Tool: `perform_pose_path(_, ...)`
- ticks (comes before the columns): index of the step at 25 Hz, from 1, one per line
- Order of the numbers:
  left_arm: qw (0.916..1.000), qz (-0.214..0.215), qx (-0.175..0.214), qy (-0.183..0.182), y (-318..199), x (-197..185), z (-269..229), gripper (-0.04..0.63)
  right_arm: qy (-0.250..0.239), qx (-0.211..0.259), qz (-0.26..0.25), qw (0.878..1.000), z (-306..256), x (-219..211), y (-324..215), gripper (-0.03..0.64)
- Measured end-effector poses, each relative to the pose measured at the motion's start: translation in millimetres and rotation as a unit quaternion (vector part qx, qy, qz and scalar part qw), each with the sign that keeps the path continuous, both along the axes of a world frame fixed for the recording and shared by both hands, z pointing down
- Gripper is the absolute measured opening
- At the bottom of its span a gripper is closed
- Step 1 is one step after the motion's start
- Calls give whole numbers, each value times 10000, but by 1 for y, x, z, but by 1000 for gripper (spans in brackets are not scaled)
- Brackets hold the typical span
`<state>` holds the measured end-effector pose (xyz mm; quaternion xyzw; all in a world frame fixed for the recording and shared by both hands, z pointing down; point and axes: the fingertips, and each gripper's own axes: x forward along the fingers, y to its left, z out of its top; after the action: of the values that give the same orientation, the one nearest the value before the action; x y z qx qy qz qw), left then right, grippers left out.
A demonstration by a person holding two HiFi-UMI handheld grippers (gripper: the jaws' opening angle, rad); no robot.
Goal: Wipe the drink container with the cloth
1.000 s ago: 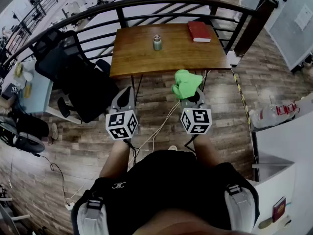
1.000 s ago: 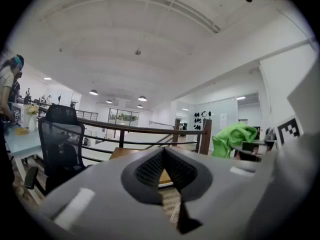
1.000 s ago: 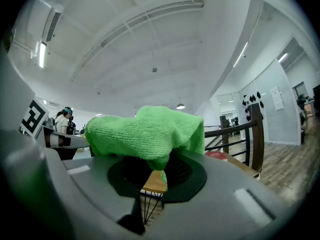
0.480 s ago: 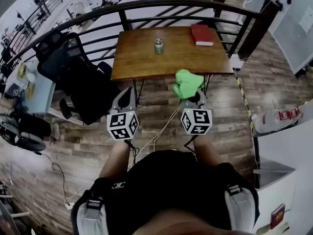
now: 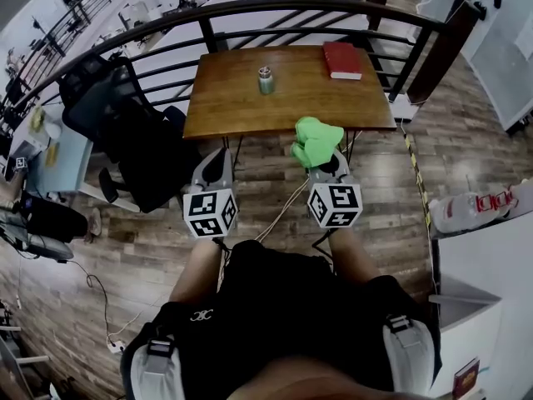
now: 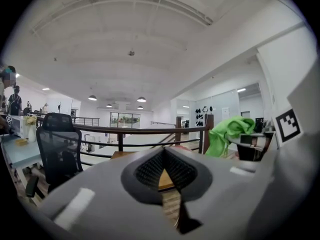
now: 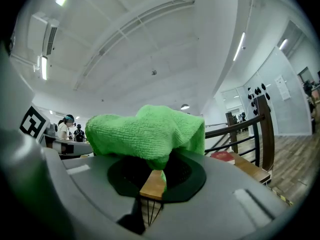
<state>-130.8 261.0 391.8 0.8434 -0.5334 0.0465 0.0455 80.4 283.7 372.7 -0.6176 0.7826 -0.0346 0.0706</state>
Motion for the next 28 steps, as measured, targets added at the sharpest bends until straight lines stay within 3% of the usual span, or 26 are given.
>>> perform_pose_path(16,9996,56,-242,148,-65,18,29,53,-19,-337,-13,9994,28,14,-60,46)
perform_pose_path(28,9989,123,-386,224,-179,17,48,53,98,-455,68,9989,45,12,-172,46)
